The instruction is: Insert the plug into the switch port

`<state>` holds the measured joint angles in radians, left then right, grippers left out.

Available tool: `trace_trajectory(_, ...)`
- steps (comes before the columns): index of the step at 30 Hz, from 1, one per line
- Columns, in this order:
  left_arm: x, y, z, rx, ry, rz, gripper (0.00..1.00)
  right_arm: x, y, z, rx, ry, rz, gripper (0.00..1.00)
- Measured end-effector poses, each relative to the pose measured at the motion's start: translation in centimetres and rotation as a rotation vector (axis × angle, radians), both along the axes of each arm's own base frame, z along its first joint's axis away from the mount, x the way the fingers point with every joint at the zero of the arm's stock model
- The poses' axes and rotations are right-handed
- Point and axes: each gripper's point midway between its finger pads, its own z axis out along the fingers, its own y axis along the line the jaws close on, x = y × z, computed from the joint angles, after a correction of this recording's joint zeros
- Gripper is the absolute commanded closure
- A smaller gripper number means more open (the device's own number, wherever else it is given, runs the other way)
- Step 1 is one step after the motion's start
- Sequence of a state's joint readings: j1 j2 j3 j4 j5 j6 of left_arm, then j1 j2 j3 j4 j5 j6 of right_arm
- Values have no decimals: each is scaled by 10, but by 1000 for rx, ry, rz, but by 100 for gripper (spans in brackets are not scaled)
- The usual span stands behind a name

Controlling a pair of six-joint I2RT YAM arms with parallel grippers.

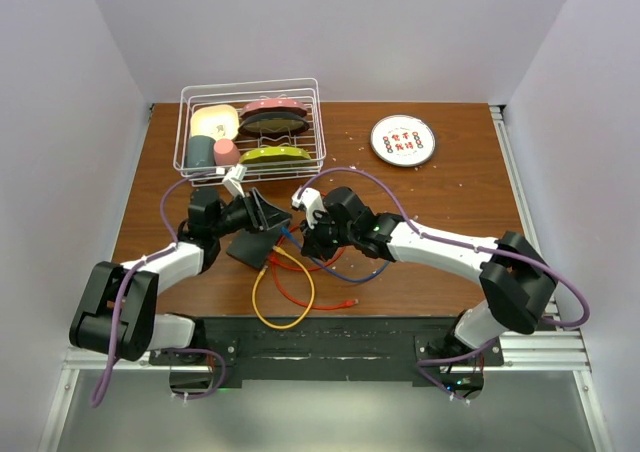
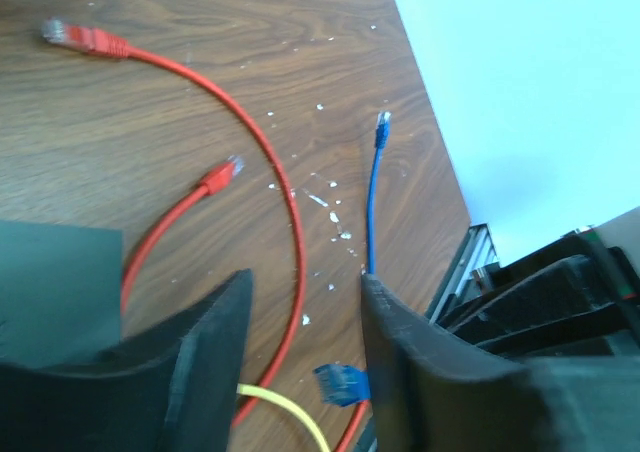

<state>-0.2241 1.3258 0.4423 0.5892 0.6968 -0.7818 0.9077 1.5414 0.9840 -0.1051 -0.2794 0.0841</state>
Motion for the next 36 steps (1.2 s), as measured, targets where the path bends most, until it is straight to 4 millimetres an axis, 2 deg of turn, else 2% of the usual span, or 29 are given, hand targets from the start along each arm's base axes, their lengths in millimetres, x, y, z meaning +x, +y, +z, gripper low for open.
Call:
trace_trajectory(2,0,-1,2,-8,-1,-3,74,0,0,-1,-2,1,-1,100)
trace_trajectory(8,-1,-4,3,-19,-9,-21,64,6,-3,-2,-15,-15,-32,100)
trace_trajectory(16,-3,-5,2,-19,-5,-23,65,15,-6,-2,-27,-41,-76,100)
trace_trajectory(18,-3,-5,2,-19,-5,-23,74,17,-7,-2,-31,-47,-89,100)
trace_trajectory(19,-3,-5,2,-18,-6,-23,84,17,-7,-2,-32,-48,-91,100)
trace_trajectory(20,-3,-5,2,-20,-3,-23,100,18,-7,-2,-32,-49,-93,100)
trace_trajectory(23,-4,-7,4,-29,-3,-31,100,18,-8,-3,-38,-50,-99,99)
trace_trajectory(26,-5,-8,5,-32,-6,-37,100,18,-9,-4,-45,-48,-104,67)
trace_trajectory(27,-5,-8,5,-32,-6,-37,100,19,-9,-4,-44,-46,-107,48)
trace_trajectory(28,-5,-9,5,-30,-4,-36,100,19,-8,-3,-41,-46,-110,42)
trace_trajectory(31,-6,-8,4,-26,3,-30,100,25,-2,8,-9,-62,-119,36)
trace_trajectory(33,-5,-7,5,-24,2,-22,100,29,4,18,17,-77,-123,36)
trace_trajectory(36,-5,-7,7,-24,-4,-16,100,37,14,32,62,-102,-131,41)
